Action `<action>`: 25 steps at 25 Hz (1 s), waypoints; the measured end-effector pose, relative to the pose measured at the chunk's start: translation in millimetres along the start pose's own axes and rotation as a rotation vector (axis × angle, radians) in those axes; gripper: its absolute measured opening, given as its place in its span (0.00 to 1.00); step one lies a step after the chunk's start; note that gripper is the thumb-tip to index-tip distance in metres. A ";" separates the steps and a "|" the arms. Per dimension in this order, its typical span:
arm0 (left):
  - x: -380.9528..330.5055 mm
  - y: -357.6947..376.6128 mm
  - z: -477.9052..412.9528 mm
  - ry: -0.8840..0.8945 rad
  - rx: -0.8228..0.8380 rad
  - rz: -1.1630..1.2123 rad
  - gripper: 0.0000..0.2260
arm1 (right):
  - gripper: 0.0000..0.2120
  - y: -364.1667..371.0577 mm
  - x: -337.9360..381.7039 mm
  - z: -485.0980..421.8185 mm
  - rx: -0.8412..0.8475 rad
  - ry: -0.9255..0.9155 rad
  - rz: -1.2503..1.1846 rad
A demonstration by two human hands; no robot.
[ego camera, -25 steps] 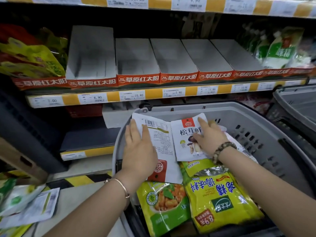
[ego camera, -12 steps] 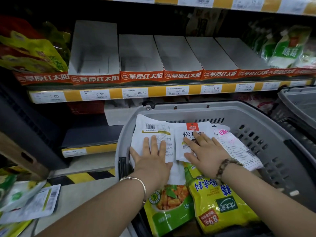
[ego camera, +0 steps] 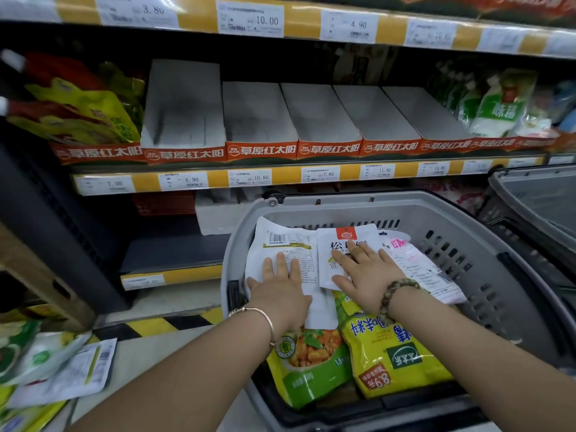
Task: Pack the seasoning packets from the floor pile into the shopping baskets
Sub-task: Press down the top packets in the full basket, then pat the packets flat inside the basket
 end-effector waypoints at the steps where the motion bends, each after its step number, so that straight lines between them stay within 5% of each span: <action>1: 1.2 -4.9 4.1 0.028 -0.052 0.039 0.30 | 0.31 -4.7 1.7 0.9 -0.020 0.006 -0.023; 7: 21.9 -47.5 43.2 0.179 -0.483 0.280 0.25 | 0.35 -46.3 44.5 12.8 -0.271 -0.063 -0.176; 13: 110.1 -66.9 111.3 0.065 -0.763 0.380 0.21 | 0.31 -86.5 144.6 20.2 -0.367 -0.274 -0.307; 25: 320.9 42.8 267.5 -0.374 -0.780 0.387 0.19 | 0.27 -38.2 392.0 33.3 -0.230 -0.599 -0.309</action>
Point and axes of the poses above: each hand's wrist, its own z-axis away from the middle knuckle, its own y-axis out of the palm, x = y × z, the point moved 4 cm from there along -z, towards the middle knuckle, and after that the axes turned 2 degrees about -x, right-handed, at the moved point
